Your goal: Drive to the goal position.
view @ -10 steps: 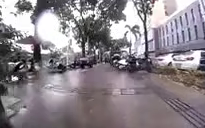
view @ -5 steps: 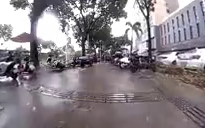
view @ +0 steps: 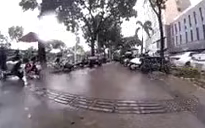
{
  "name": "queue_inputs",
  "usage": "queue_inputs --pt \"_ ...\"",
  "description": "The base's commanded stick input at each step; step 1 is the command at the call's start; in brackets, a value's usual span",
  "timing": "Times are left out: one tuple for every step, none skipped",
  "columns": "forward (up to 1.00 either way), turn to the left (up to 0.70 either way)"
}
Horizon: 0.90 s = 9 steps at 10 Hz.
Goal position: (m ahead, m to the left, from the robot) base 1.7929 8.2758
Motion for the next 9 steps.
queue_inputs --pt "0.45 0.27" --pt "0.45 0.27" --pt "0.45 0.27" --pt "0.45 0.27" --pt "0.45 0.27" --pt "0.45 0.27" --pt "0.45 0.27" --pt "0.45 0.27" --pt "0.45 0.27"
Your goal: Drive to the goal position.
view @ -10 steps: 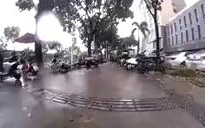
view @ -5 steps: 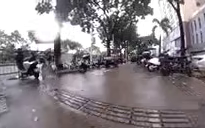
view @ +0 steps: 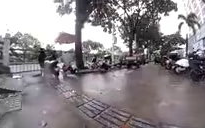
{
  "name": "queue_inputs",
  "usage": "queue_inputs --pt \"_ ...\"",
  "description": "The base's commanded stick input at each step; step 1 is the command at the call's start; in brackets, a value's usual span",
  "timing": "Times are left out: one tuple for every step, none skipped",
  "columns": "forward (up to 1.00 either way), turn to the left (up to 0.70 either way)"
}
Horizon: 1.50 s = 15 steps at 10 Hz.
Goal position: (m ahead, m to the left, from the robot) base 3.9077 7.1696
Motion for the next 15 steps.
queue_inputs --pt "0.45 0.27" --pt "0.45 0.26" --pt "0.45 0.26" --pt "0.45 0.26" --pt "0.45 0.25" --pt "0.45 0.25" --pt "0.45 0.25" --pt "0.45 0.25" --pt "0.45 0.25" --pt "0.45 0.25" --pt "0.45 0.25" --pt "0.45 0.24" --pt "0.45 0.23" --pt "0.45 0.21" --pt "0.45 0.0"
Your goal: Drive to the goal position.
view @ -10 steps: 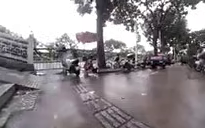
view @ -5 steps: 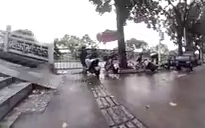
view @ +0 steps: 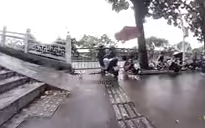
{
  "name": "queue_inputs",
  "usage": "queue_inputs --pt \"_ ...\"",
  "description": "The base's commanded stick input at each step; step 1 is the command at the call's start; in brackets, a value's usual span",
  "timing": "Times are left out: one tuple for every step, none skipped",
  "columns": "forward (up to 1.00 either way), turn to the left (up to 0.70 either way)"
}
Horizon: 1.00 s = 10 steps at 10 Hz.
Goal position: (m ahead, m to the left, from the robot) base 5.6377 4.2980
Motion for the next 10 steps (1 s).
queue_inputs --pt "0.45 0.0" --pt "0.45 0.0" --pt "0.45 0.0" --pt "0.45 0.0" --pt "0.45 0.0" --pt "0.45 0.0" --pt "0.45 0.0" --pt "0.45 0.0" --pt "0.45 0.0" --pt "0.45 0.0"
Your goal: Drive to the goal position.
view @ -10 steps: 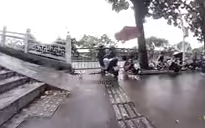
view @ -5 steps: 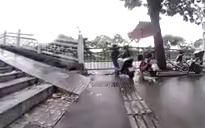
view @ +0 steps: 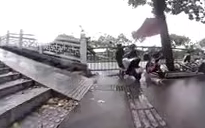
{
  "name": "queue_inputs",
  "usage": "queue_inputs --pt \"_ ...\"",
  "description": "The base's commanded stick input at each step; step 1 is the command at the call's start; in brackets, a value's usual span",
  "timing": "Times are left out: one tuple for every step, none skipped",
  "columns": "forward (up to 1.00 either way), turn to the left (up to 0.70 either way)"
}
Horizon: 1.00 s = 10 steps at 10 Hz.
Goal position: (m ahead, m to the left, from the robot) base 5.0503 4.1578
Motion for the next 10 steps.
queue_inputs --pt "0.45 0.0" --pt "0.45 0.0" --pt "0.45 0.0" --pt "0.45 0.0" --pt "0.45 0.0" --pt "0.45 0.0" --pt "0.45 0.0" --pt "0.45 0.0" --pt "0.45 0.0" --pt "0.45 0.0"
